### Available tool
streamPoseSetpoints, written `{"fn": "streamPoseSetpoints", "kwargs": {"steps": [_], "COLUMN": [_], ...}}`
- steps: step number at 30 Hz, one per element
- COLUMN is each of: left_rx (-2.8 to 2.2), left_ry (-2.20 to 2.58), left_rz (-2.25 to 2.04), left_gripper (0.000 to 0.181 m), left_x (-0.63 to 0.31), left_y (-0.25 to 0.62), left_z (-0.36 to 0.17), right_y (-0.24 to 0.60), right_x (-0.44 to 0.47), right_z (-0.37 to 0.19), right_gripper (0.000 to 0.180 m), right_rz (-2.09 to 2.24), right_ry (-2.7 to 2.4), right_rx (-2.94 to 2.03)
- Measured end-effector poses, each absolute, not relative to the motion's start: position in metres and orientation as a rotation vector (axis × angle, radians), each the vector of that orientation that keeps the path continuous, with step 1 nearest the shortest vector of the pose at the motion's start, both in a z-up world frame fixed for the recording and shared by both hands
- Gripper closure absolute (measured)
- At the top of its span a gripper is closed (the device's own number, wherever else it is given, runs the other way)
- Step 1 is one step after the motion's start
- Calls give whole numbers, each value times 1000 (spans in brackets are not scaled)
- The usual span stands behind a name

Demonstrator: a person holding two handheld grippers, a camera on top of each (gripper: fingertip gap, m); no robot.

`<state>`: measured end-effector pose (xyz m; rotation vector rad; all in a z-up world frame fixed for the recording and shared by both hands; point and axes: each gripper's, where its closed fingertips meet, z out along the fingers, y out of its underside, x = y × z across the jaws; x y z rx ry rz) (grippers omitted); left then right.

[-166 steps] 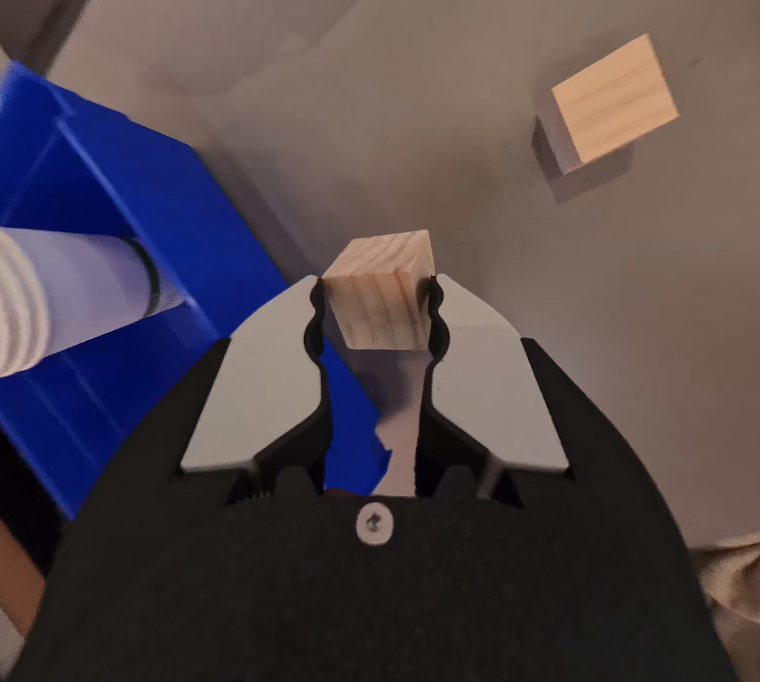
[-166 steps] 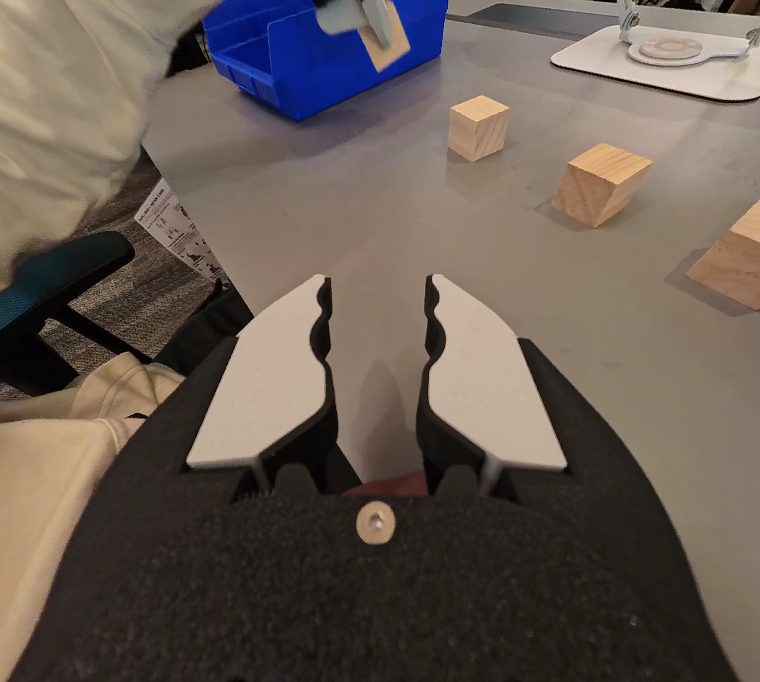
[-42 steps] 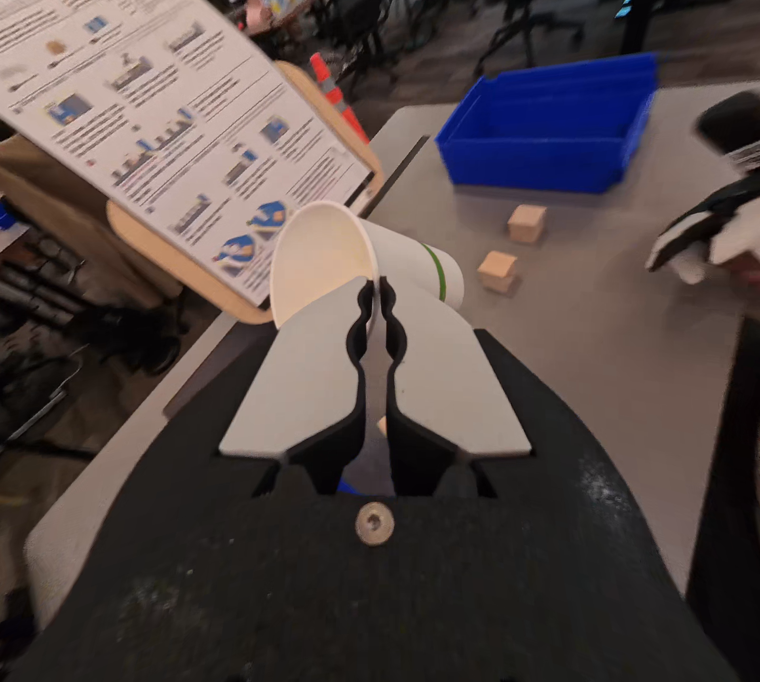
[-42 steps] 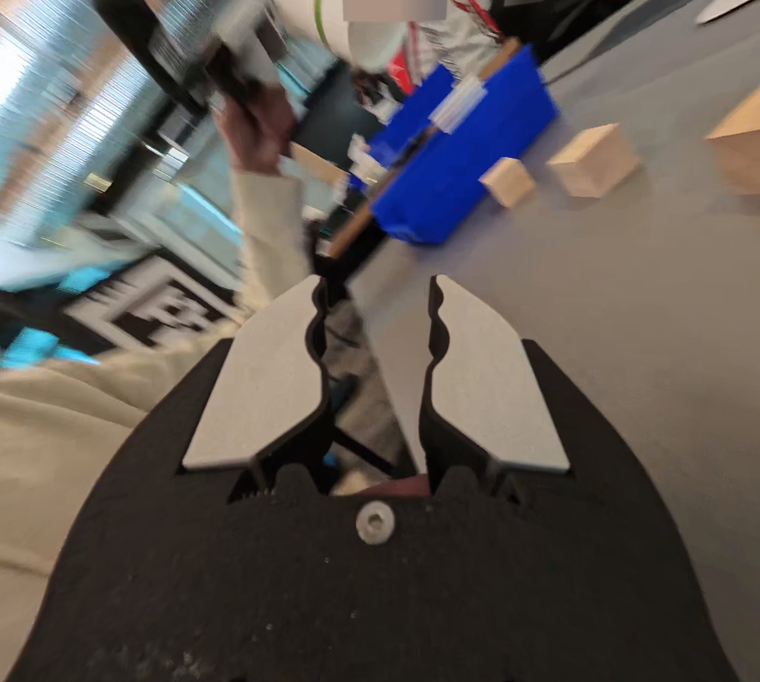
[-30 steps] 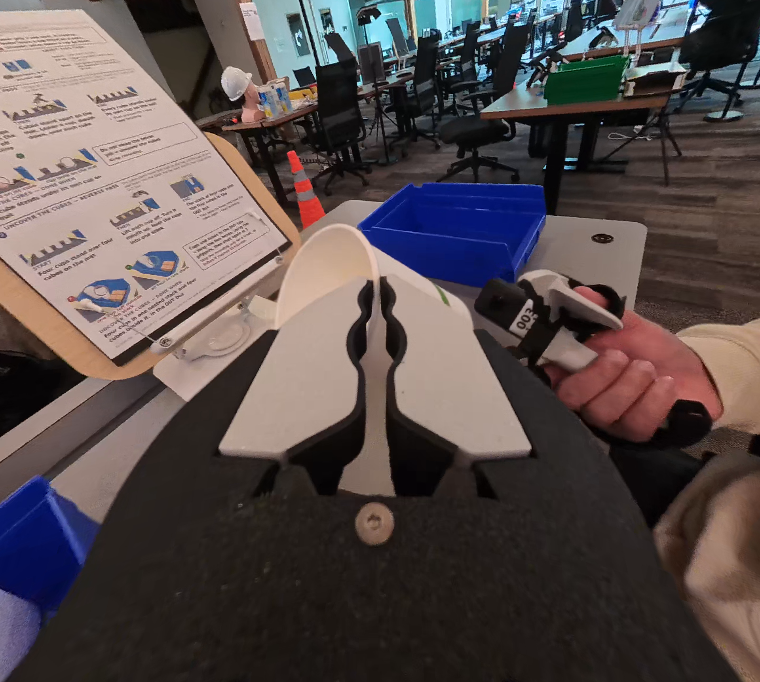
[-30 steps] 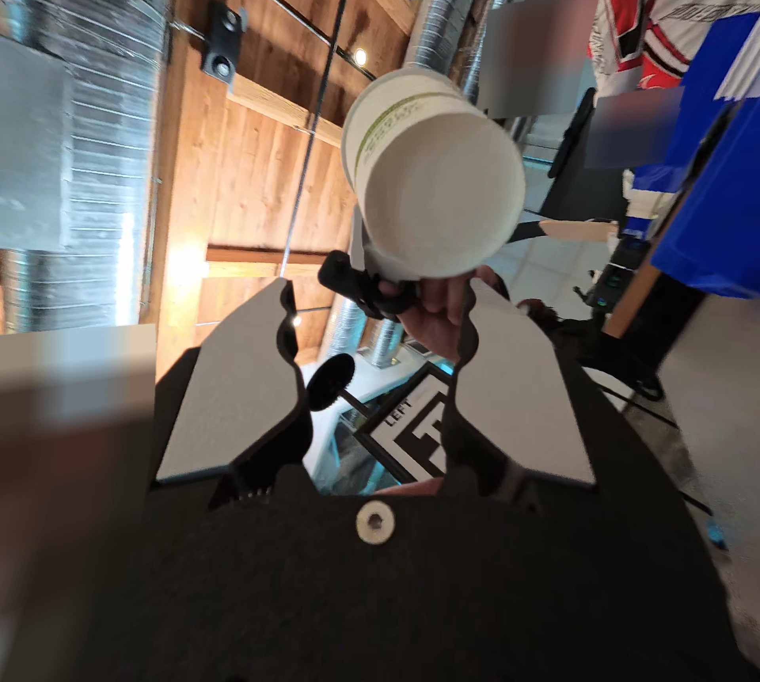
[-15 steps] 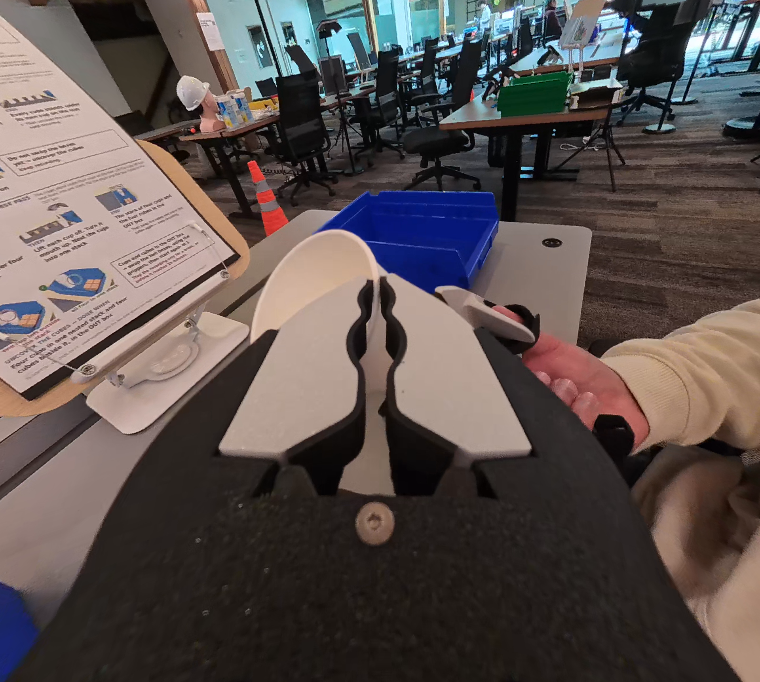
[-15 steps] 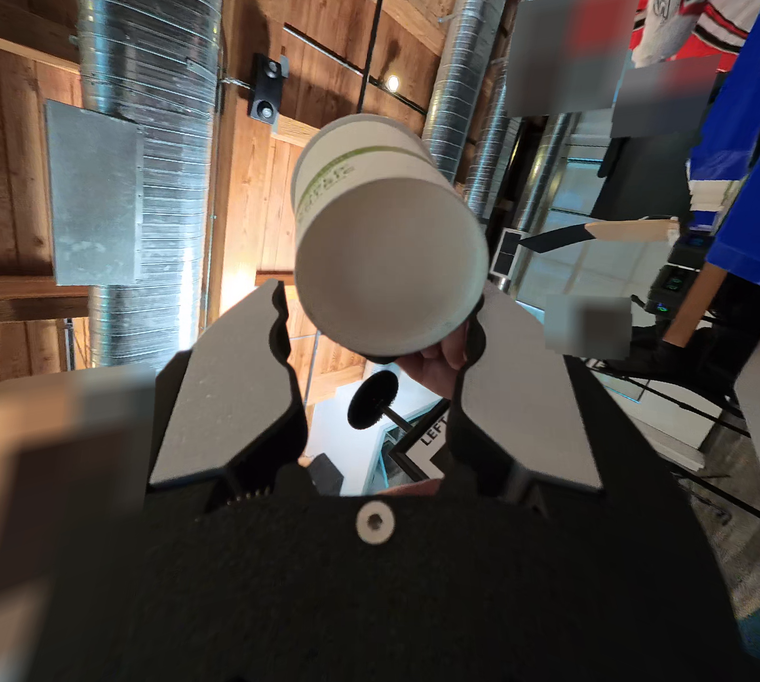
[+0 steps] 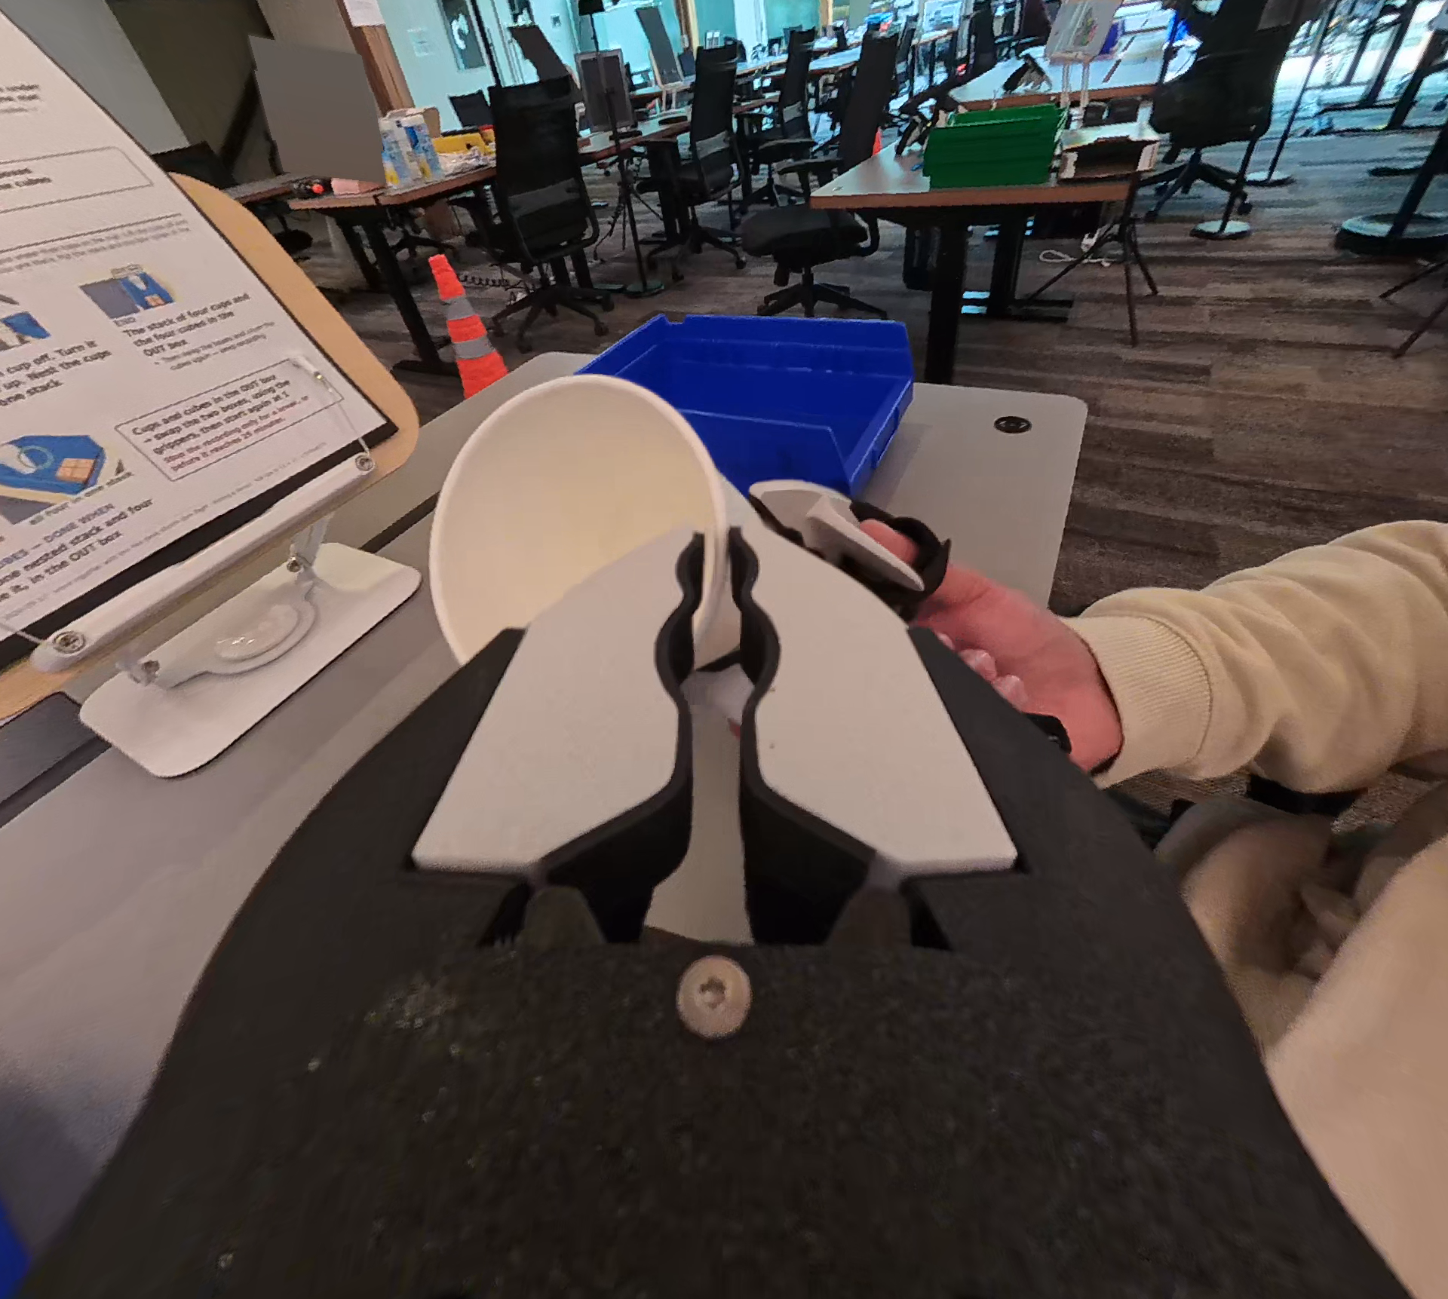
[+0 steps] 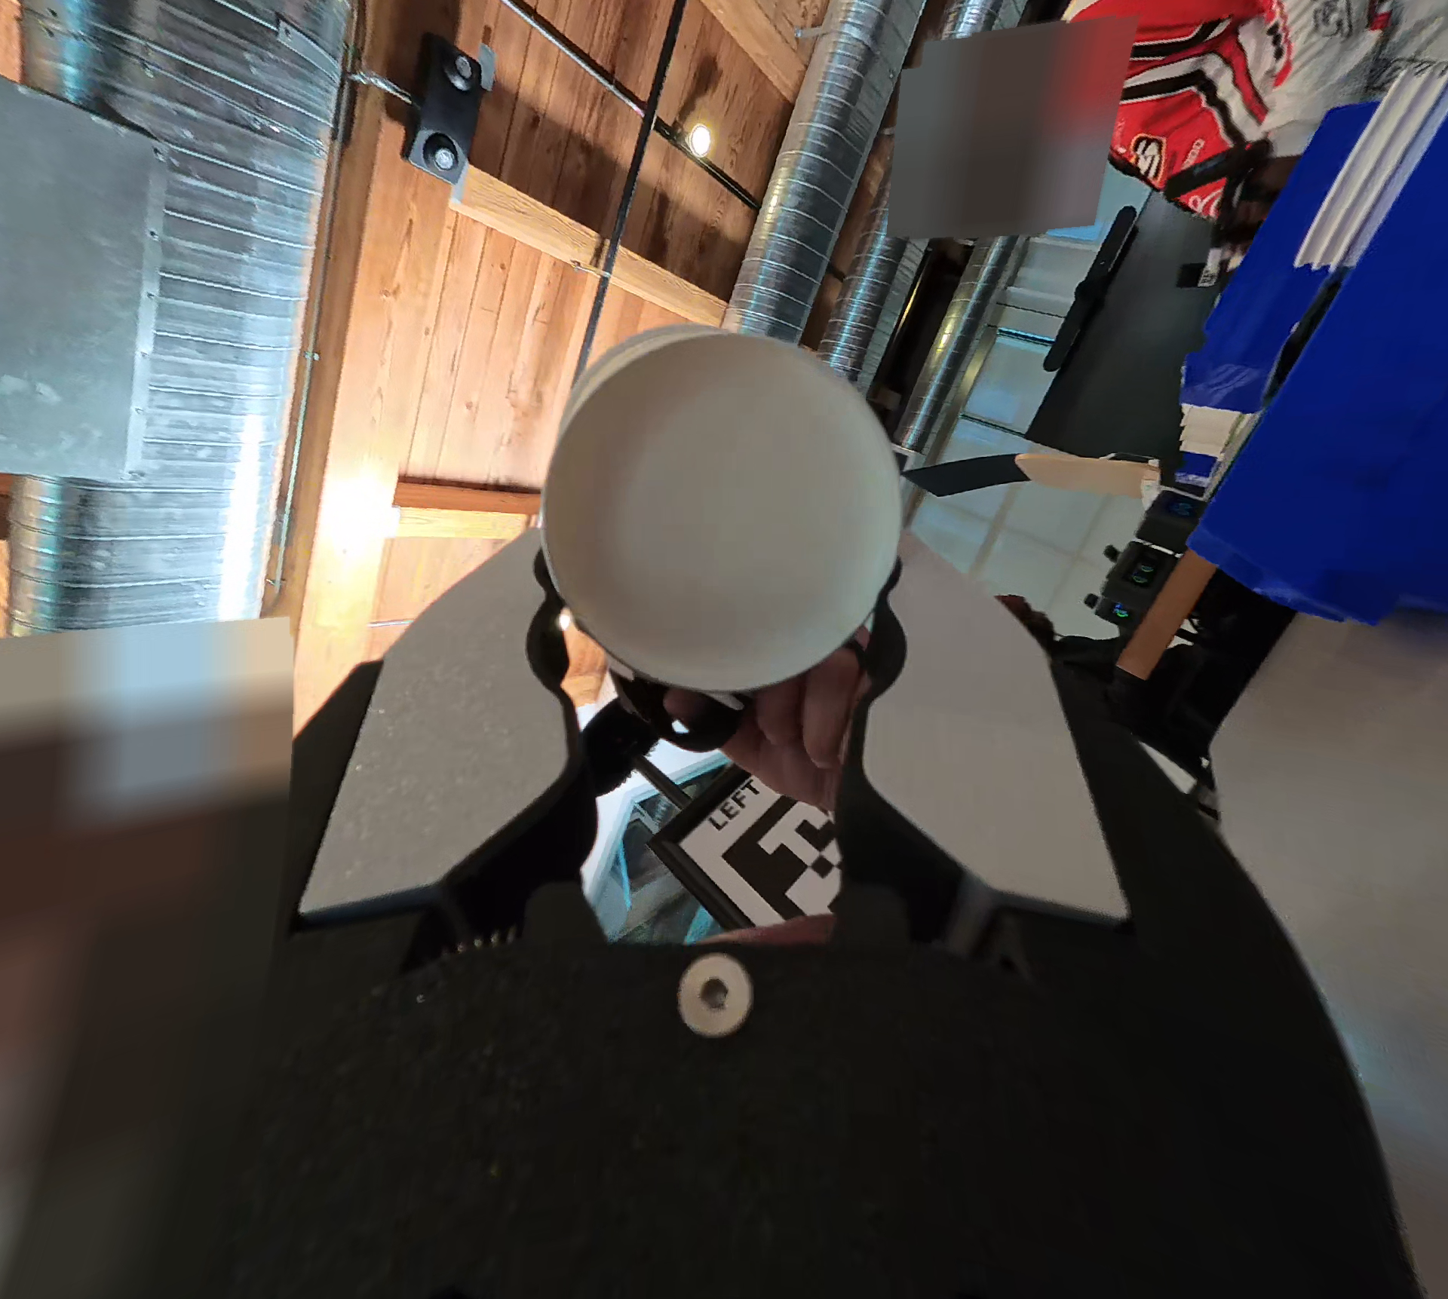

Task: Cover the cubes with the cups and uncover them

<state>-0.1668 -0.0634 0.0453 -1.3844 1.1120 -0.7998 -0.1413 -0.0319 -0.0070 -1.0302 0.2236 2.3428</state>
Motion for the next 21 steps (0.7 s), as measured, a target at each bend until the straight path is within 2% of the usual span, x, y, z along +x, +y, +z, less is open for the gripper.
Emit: {"fn": "streamPoseSetpoints", "kwargs": {"steps": [5, 8, 12, 16, 21], "left_rx": [-1410, -1486, -1622, -1716, -1718], "left_ry": [1096, 1044, 944, 958, 987], "left_rz": [-715, -580, -551, -608, -582], "left_gripper": [141, 130, 130, 130, 131], "left_x": [-180, -203, -228, -228, -229], "left_y": [-61, -52, -50, -58, -61], "left_z": [38, 21, -26, -68, -78], "right_y": [-21, -20, -14, 15, 49], "right_x": [-130, -129, -113, -52, 32], "right_z": [-15, -13, 10, 29, 18], "right_gripper": [105, 105, 105, 105, 104], "right_rz": [2154, 1936, 1595, 1033, 341], "right_ry": [190, 50, -140, -342, -645], "right_rx": [-1155, -1306, -1466, -1712, -2082]}}
